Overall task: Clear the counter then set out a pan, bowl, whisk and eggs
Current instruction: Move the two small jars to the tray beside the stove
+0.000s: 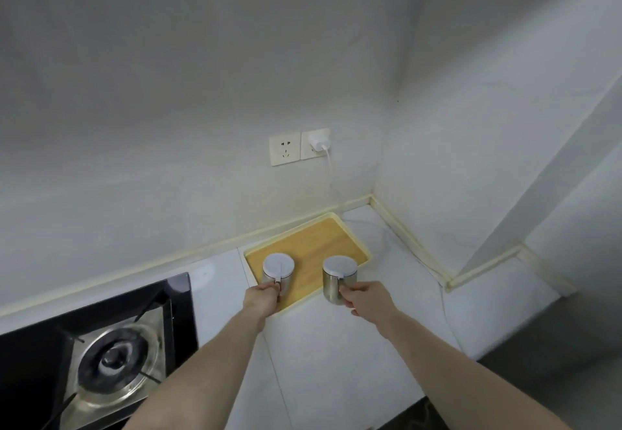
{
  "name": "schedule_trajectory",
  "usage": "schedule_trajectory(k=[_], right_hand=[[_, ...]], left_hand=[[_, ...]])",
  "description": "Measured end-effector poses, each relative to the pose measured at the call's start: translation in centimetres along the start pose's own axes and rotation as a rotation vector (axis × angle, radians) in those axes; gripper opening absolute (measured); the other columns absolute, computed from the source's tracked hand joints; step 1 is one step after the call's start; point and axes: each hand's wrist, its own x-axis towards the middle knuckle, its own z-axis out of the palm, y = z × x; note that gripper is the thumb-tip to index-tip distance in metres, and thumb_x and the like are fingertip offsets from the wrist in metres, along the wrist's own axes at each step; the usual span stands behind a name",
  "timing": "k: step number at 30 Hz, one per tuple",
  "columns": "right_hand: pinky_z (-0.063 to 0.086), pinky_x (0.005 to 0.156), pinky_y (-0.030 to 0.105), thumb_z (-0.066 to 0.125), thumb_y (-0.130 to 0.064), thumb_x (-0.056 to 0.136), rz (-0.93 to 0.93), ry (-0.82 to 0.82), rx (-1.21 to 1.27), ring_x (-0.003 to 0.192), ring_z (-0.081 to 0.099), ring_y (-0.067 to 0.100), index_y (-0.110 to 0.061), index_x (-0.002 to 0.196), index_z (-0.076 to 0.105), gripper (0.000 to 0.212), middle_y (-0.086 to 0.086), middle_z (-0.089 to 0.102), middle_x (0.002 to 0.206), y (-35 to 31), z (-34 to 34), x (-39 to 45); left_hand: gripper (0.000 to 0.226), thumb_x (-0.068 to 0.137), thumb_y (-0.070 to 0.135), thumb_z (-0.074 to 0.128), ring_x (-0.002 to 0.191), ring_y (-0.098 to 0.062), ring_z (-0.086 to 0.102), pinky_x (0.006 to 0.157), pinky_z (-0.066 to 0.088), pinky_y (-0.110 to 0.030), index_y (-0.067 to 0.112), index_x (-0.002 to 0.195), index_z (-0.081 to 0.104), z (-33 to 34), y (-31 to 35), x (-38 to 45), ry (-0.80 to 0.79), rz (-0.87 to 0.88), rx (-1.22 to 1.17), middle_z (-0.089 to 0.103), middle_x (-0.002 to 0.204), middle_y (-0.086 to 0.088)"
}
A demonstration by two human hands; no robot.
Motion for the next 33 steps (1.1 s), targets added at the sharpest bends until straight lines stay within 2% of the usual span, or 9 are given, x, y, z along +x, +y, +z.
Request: schedule_trajectory(k=[4, 7, 10, 13, 16, 19, 23, 28, 33], right_hand=[[0.052, 0.069, 0.028, 0.071, -0.03, 0.089, -0.001, 0.004, -0.047, 0.066, 0.059, 0.016, -0.006, 0.085, 0.079, 0.026, 0.0, 0.066, 0.069, -0.3, 0.4, 1.8], [0.054, 0.07, 0.028, 0.072, -0.032, 0.088, -0.014, -0.001, -0.058, 0.067, 0.061, 0.015, -0.009, 0.085, 0.079, 0.025, 0.0, 0.068, 0.072, -0.5, 0.8, 2.5], [0.054, 0.072, 0.028, 0.071, -0.033, 0.088, -0.022, -0.013, -0.069, 0.067, 0.061, 0.013, -0.017, 0.074, 0.077, 0.023, -0.002, 0.068, 0.071, -0.3, 1.0, 3.3], [0.053, 0.071, 0.028, 0.07, -0.034, 0.088, -0.019, -0.026, -0.079, 0.068, 0.061, 0.013, -0.013, 0.075, 0.079, 0.026, -0.003, 0.069, 0.07, 0.4, 1.6, 3.9], [0.054, 0.072, 0.029, 0.07, -0.036, 0.088, -0.023, -0.036, -0.112, 0.069, 0.062, 0.013, -0.011, 0.079, 0.08, 0.027, -0.002, 0.07, 0.071, 0.7, 2.1, 4.6], [0.055, 0.072, 0.03, 0.07, -0.035, 0.088, -0.026, -0.058, -0.142, 0.068, 0.062, 0.014, -0.009, 0.082, 0.08, 0.029, 0.001, 0.071, 0.073, 0.7, 2.8, 5.3], [0.059, 0.085, 0.038, 0.067, -0.034, 0.092, -0.059, -0.114, -0.179, 0.073, 0.063, 0.014, -0.01, 0.082, 0.079, 0.029, -0.001, 0.07, 0.074, -0.1, 4.3, 6.4], [0.057, 0.093, 0.039, 0.068, -0.033, 0.094, -0.072, -0.163, -0.183, 0.092, 0.071, 0.017, -0.028, 0.075, 0.075, 0.021, -0.002, 0.079, 0.093, -1.8, 6.4, 8.7], [0.056, 0.088, 0.036, 0.066, -0.027, 0.097, -0.072, -0.172, -0.174, 0.098, 0.073, 0.025, -0.016, 0.099, 0.078, 0.016, 0.005, 0.078, 0.097, -2.9, 8.7, 12.1]], left_hand=[[0.02, 0.093, 0.024, 0.065, 0.072, -0.024, 0.059, 0.075, 0.052, -0.032, 0.009, 0.098, 0.076, 0.0, 0.3, 3.2, 0.032, -0.04, -0.014, 0.065, 0.079, -0.007], [0.028, 0.091, 0.027, 0.067, 0.081, -0.026, 0.063, 0.091, 0.055, -0.039, 0.01, 0.112, 0.074, -0.2, 0.6, 5.6, 0.062, -0.069, -0.046, 0.069, 0.092, -0.011], [0.024, 0.093, 0.025, 0.067, 0.078, -0.024, 0.061, 0.093, 0.055, -0.039, 0.01, 0.111, 0.072, -0.3, 1.2, 6.8, 0.091, -0.066, -0.1, 0.069, 0.095, -0.011], [0.019, 0.096, 0.02, 0.065, 0.077, -0.022, 0.061, 0.097, 0.056, -0.039, 0.011, 0.111, 0.072, -0.5, 1.8, 7.3, 0.079, -0.066, -0.14, 0.066, 0.088, -0.006], [0.017, 0.098, 0.014, 0.058, 0.067, -0.019, 0.061, 0.084, 0.057, -0.035, 0.009, 0.108, 0.07, -0.6, 2.0, 7.0, 0.004, -0.045, -0.073, 0.065, 0.085, -0.008], [0.021, 0.1, 0.011, 0.052, 0.076, -0.021, 0.066, 0.079, 0.061, -0.035, 0.012, 0.115, 0.066, -1.1, 2.2, 5.4, -0.076, 0.013, 0.036, 0.065, 0.098, -0.006], [0.036, 0.096, 0.006, 0.048, 0.084, -0.019, 0.068, 0.063, 0.058, -0.027, 0.018, 0.128, 0.059, -3.1, 2.1, 2.4, -0.106, 0.072, 0.159, 0.067, 0.109, 0.002], [0.037, 0.098, 0.013, 0.052, 0.092, -0.019, 0.07, 0.065, 0.057, -0.026, 0.022, 0.133, 0.056, -6.6, 0.7, -2.5, -0.039, 0.146, 0.257, 0.063, 0.116, 0.001], [0.028, 0.095, 0.02, 0.059, 0.081, -0.019, 0.069, 0.075, 0.06, -0.035, 0.039, 0.115, 0.063, -10.3, 0.2, -6.5, 0.032, 0.214, 0.336, 0.073, 0.092, -0.003]])
